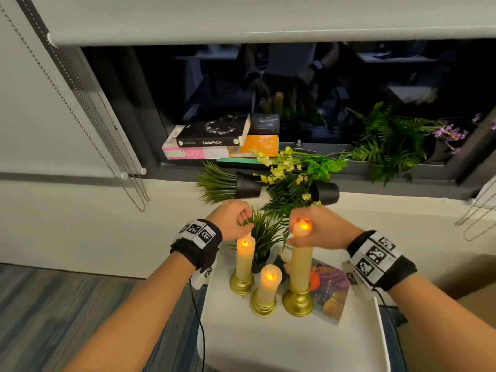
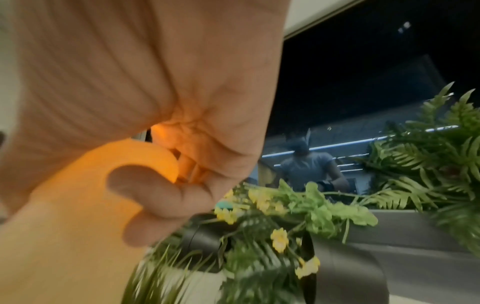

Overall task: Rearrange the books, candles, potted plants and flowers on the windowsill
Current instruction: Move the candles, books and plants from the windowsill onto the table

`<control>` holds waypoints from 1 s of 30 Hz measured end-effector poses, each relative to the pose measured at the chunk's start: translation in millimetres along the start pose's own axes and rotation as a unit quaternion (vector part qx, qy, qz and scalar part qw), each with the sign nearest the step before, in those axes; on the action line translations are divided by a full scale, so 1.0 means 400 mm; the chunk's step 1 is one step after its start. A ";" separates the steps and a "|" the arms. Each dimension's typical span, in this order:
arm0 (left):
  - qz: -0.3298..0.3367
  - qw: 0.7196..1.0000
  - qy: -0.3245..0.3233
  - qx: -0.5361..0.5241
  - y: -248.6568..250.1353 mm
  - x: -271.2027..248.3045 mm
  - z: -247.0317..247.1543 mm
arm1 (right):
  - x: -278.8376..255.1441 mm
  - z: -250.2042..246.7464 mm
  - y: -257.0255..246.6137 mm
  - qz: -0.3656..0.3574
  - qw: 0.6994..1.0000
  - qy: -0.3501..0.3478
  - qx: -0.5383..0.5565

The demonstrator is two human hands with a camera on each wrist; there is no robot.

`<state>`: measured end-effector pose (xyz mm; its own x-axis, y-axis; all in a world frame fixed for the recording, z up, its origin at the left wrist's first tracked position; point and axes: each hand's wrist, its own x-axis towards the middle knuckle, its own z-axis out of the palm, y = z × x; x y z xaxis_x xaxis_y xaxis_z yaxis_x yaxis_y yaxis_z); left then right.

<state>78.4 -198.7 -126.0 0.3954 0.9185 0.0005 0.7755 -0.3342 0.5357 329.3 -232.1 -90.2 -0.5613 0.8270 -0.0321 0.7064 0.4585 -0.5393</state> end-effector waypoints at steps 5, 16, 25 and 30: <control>-0.024 1.000 -0.012 -0.012 -0.009 -0.014 0.014 | -0.001 0.083 0.010 0.046 0.994 -0.093 -0.031; -0.042 0.999 -0.016 -0.030 -0.026 -0.028 0.030 | -0.006 0.139 -0.024 0.059 0.963 -0.244 -0.099; -0.045 0.998 -0.004 -0.037 -0.033 -0.017 0.015 | -0.028 0.112 -0.042 0.069 0.946 -0.304 -0.092; -0.053 0.997 0.017 -0.043 -0.040 -0.006 0.001 | -0.028 0.110 -0.045 0.055 0.946 -0.313 -0.071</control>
<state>65.4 -195.7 -135.0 0.2943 0.9552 -0.0320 0.7662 -0.2158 0.6053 303.8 -263.9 -117.2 -0.5947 0.5388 -0.5967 0.8014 0.4570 -0.3859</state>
